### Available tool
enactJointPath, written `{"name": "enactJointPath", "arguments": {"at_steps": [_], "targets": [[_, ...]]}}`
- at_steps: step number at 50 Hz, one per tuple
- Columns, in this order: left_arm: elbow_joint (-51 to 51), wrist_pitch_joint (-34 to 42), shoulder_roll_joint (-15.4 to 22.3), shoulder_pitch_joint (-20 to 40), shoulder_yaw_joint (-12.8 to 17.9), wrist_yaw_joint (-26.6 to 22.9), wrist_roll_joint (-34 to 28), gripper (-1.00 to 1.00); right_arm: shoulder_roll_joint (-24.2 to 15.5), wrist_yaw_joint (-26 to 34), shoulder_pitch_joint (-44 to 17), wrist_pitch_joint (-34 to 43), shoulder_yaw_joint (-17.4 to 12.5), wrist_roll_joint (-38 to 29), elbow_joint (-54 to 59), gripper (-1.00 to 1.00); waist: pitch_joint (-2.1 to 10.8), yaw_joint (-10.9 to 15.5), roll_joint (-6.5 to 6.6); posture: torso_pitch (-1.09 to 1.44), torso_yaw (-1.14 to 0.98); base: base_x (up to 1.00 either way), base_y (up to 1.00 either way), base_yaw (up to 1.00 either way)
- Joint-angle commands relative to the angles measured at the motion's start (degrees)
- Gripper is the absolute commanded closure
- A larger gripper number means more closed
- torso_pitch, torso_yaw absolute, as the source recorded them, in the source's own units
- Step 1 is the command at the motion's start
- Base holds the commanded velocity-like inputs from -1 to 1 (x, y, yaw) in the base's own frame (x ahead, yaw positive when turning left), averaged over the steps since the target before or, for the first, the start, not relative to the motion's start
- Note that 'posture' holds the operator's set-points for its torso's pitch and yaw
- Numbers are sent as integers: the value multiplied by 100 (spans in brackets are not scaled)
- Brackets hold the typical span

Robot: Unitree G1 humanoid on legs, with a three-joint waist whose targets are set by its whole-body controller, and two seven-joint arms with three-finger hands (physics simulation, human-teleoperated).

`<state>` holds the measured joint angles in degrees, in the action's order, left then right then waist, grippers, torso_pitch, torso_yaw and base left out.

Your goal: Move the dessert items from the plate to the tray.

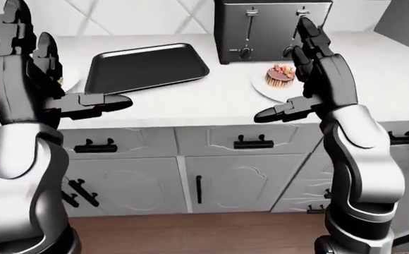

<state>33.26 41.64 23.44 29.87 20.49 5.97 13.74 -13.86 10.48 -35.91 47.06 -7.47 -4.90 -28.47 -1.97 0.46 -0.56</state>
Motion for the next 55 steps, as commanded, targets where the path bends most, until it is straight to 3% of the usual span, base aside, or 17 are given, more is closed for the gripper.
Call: {"name": "enactJointPath", "arguments": {"at_steps": [1,5,7,10,14,23,25,27,28,30,37,39,43,45,50,53,55], "targets": [[175,8,64,127,-2,-31,84,-100,-46,-58,-149,-45,-101,-7,-253,-100,166,-45,113,0,0,0,0,0],[249,-4,5,6,-12,-42,90,-100,-42,-73,-71,-45,-149,80,-405,-100,10,-60,-118,0,0,0,0,0],[244,-55,-23,-55,0,-42,84,-100,-43,-68,-45,-77,-120,132,-477,-100,130,-30,-113,0,0,9,0,0],[291,28,34,-4,60,-44,119,-100,-73,-75,-24,-111,-87,107,-452,-100,30,-30,-154,0,0,17,20,0],[247,-50,40,-24,45,-52,111,-100,-59,-74,-44,-61,-87,151,-466,-100,111,-22,-145,0,0,15,36,0],[315,51,49,56,-23,-54,96,-100,-72,-48,-194,29,-93,172,-503,-100,113,-109,187,0,0,12,51,0],[328,46,35,34,-16,-68,90,-100,-79,-46,-150,31,-95,154,-540,-100,113,-132,347,0,0,13,53,0],[336,32,28,15,-7,-78,75,-100,-83,-42,-136,34,-85,139,-552,-100,225,-136,718,0,0,12,52,0],[326,2,29,4,1,-88,68,-100,-84,-40,-141,52,-89,138,-565,-100,147,-66,480,0,0,13,52,0],[321,-48,11,-52,-10,-121,48,-100,-125,-37,-105,86,-50,56,-544,-100,33,-50,528,0,0,12,41,0],[18,-497,-38,-227,36,-230,-42,-100,-83,-41,-92,136,-135,99,-661,-100,146,-44,486,0,0,13,1,0],[-47,-589,-49,-261,33,-250,-71,-100,-82,-51,-68,113,-134,109,-659,-100,-143,-97,424,0,0,58,0,0],[-18,-579,-43,-271,62,-248,-67,-100,-94,-62,-55,174,-127,96,-677,-100,-91,-164,402,0,0,42,0,0],[263,-192,-2,-147,51,-145,-6,-100,-98,-66,-91,231,-133,121,-723,-100,64,-168,380,0,0,0,0,0],[482,185,40,50,14,-41,50,-100,-111,-99,-110,260,-157,157,-767,-100,-32,-62,190,0,0,0,0,0],[575,330,72,107,20,-2,84,-100,-112,-134,-79,275,-189,181,-801,-100,50,-65,42,0,0,0,0,0],[587,351,76,107,38,1,100,-100,-147,-171,-44,296,-173,130,-797,-100,27,-13,99,0,0,0,0,0]]}}
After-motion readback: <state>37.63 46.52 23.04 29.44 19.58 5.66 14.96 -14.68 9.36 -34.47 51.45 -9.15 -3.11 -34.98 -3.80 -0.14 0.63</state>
